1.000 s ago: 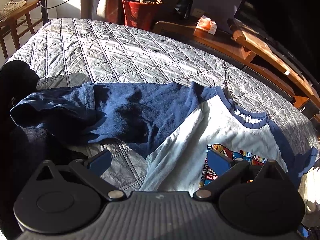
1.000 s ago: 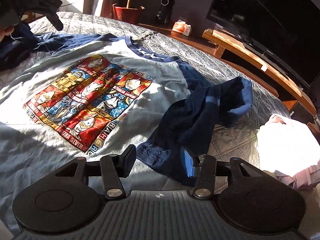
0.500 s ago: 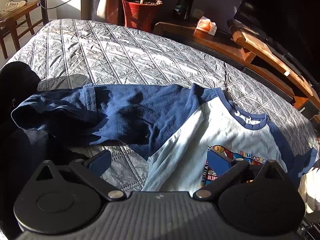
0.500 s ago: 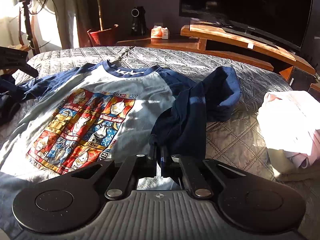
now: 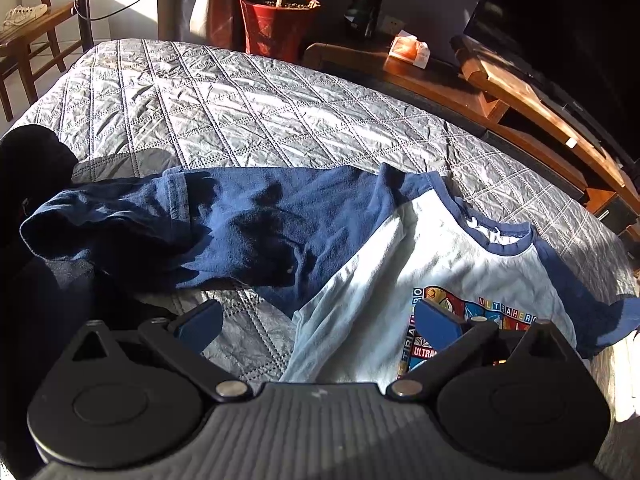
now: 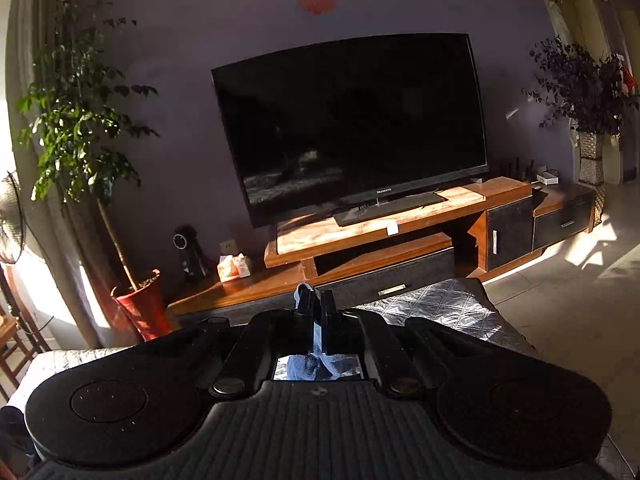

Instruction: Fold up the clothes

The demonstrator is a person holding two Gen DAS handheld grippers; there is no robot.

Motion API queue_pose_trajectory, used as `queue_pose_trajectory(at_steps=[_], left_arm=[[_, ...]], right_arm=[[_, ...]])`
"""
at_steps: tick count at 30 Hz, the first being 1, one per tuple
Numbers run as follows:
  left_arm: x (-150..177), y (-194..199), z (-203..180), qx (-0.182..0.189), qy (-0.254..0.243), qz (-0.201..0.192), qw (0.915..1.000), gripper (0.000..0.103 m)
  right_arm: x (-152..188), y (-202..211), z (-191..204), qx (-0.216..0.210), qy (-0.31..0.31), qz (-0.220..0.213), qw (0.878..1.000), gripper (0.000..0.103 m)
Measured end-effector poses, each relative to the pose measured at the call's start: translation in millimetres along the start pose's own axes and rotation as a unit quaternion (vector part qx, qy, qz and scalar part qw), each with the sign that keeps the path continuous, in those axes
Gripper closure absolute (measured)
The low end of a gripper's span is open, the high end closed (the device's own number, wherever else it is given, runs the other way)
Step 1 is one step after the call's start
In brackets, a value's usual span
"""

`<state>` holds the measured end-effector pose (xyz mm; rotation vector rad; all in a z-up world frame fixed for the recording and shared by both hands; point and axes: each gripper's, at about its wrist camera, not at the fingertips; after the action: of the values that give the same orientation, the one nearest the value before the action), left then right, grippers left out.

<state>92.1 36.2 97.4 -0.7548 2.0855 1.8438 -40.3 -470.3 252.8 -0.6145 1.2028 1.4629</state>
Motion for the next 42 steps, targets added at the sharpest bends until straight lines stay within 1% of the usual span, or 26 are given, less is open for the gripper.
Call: queue_pose_trajectory(at_steps=[4,7,9,10,11,15,18,19,20,24,26,28,31,32,33,34,35,36,37,38,39,40,41,42], left_arm=[[1,-1,-1,0.0,-0.001,0.001,1.0,0.001],[1,-1,0,0.001,-0.001,0.002,1.0,0.001],[1,-1,0,0.001,-0.001,0.002,1.0,0.001],[1,-1,-1,0.001,-0.001,0.003,1.0,0.001],[1,-2,-1,0.001,-0.001,0.003,1.0,0.001],[0,-2,-1,0.003,-0.002,0.004,1.0,0.001],[0,-3,-1,0.004,-0.002,0.004,1.0,0.001],[0,-3,-1,0.004,-0.002,0.004,1.0,0.001],[0,-2,-2,0.004,-0.003,0.005,1.0,0.001],[1,-2,-2,0.005,-0.004,0.004,1.0,0.001],[1,-2,-2,0.006,-0.003,0.005,1.0,0.001],[2,-2,-3,0.007,-0.005,0.006,0.9999,0.001],[3,-1,-5,0.009,-0.009,0.006,0.9999,0.001],[3,-1,-5,0.009,-0.009,0.006,0.9999,0.001],[4,-1,-5,0.009,-0.01,0.007,0.9999,0.001],[4,-1,-4,0.01,-0.009,0.007,0.9999,0.001],[3,-1,-4,0.01,-0.008,0.008,0.9999,0.001],[3,-1,-3,0.01,-0.008,0.008,0.9999,0.001],[3,-1,-2,0.011,-0.006,0.008,0.9999,0.001],[2,-1,-1,0.011,-0.005,0.008,0.9999,0.001],[2,-1,0,0.012,-0.003,0.007,0.9999,0.001],[1,-1,0,0.013,-0.001,0.006,0.9999,0.001],[0,0,1,0.013,0.001,0.006,0.9999,0.001],[0,0,2,0.014,0.002,0.005,0.9999,0.001]], right_arm=[[-4,-6,-32,0.021,-0.075,0.005,0.997,0.099],[-7,-12,-44,0.016,-0.122,0.005,0.992,0.099],[-12,-16,-54,0.001,-0.189,0.005,0.982,0.099],[-15,-18,-61,-0.008,-0.224,0.001,0.975,0.099],[-18,-20,-64,-0.014,-0.244,-0.008,0.97,0.099],[-20,-8,-65,-0.009,-0.271,-0.045,0.962,0.099],[3,10,-77,-0.001,-0.326,-0.058,0.944,0.099],[18,19,-83,0.001,-0.355,-0.06,0.933,0.099],[29,26,-87,0.001,-0.373,-0.057,0.926,0.099],[86,55,-82,0.026,-0.369,-0.018,0.929,0.099],[112,63,-78,0.032,-0.373,0.004,0.927,0.099],[139,61,-65,0.028,-0.372,0.051,0.927,0.099],[180,56,-44,0.021,-0.367,0.125,0.922,0.099],[188,51,-35,0.008,-0.365,0.148,0.919,0.099],[195,45,-26,-0.008,-0.364,0.17,0.916,0.093],[196,40,-16,-0.027,-0.345,0.194,0.918,0.089],[196,35,-5,-0.048,-0.322,0.219,0.92,0.08],[196,29,6,-0.068,-0.298,0.243,0.921,0.068],[189,32,17,-0.07,-0.241,0.237,0.939,0.065],[180,36,28,-0.067,-0.178,0.224,0.956,0.065],[172,40,40,-0.064,-0.113,0.21,0.969,0.063],[163,43,46,-0.065,-0.065,0.196,0.976,0.06],[155,41,54,-0.072,-0.006,0.186,0.98,0.048],[147,38,62,-0.079,0.056,0.177,0.979,0.032]])
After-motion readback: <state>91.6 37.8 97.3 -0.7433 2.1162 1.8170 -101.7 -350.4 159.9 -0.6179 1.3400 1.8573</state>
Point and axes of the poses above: each gripper's, at about its wrist camera, not at the fingertips, and y roughly against the way its jaws point, z to its left, x to its underside, and after that the axes turned 5 degrees about -y, right-handed
